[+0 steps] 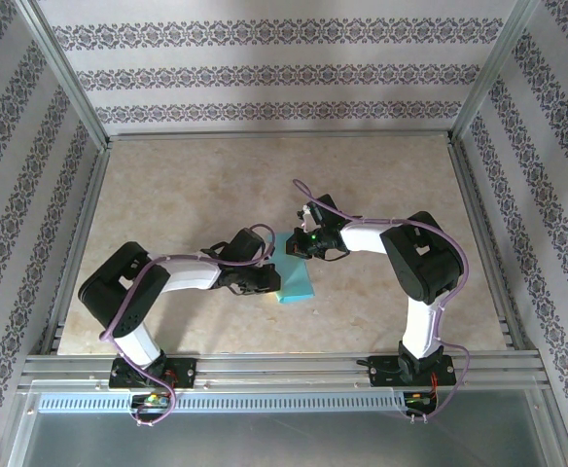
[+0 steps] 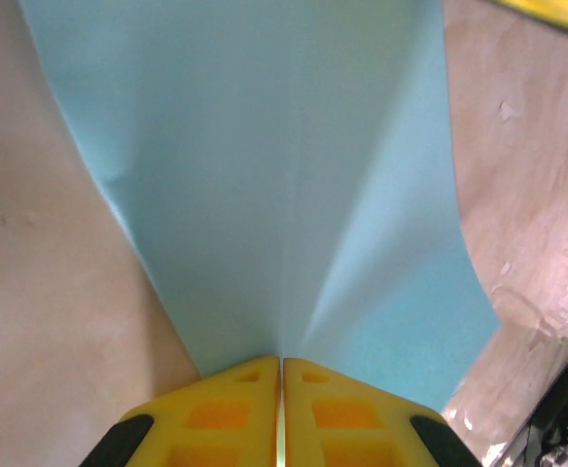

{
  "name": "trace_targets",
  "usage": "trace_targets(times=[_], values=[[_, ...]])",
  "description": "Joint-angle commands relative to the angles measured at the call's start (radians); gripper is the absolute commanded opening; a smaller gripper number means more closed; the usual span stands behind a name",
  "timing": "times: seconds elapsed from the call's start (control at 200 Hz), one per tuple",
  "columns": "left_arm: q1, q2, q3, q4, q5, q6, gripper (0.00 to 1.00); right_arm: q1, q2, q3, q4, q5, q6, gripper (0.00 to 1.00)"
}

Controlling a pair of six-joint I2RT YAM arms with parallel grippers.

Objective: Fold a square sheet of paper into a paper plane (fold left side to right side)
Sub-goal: First fold the square sheet of paper in half at the center of the table.

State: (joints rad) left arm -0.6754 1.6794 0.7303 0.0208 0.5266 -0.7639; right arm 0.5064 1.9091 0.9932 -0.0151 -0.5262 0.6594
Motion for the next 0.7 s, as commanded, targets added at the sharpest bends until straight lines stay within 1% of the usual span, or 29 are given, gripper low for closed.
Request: trace_targets(times=[0.0, 0.215, 0.385, 0.535, 0.7], values=[[-0.022, -0.037, -0.001, -0.148, 0.051, 0.011, 0.11, -0.023, 0.041, -0.024, -0.059, 0.093, -0.003, 0.0], [-0.001, -0.063, 0.069, -0.11, 0.074, 0.004, 0.11, -0.019, 0.036, -0.022, -0.056, 0.089, -0.002, 0.0], [0.005, -0.004, 0.106, -0.049, 0.089, -0.007, 0.11, -0.017, 0.036, -0.021, -0.057, 0.089, -0.001, 0.0], [0.005, 0.057, 0.085, 0.014, 0.116, -0.031, 0.11, -0.017, 0.034, -0.021, -0.059, 0.089, -0.004, 0.0], [0.001, 0.074, 0.051, 0.03, 0.128, -0.04, 0.11, -0.017, 0.036, -0.024, -0.059, 0.092, -0.006, 0.0]])
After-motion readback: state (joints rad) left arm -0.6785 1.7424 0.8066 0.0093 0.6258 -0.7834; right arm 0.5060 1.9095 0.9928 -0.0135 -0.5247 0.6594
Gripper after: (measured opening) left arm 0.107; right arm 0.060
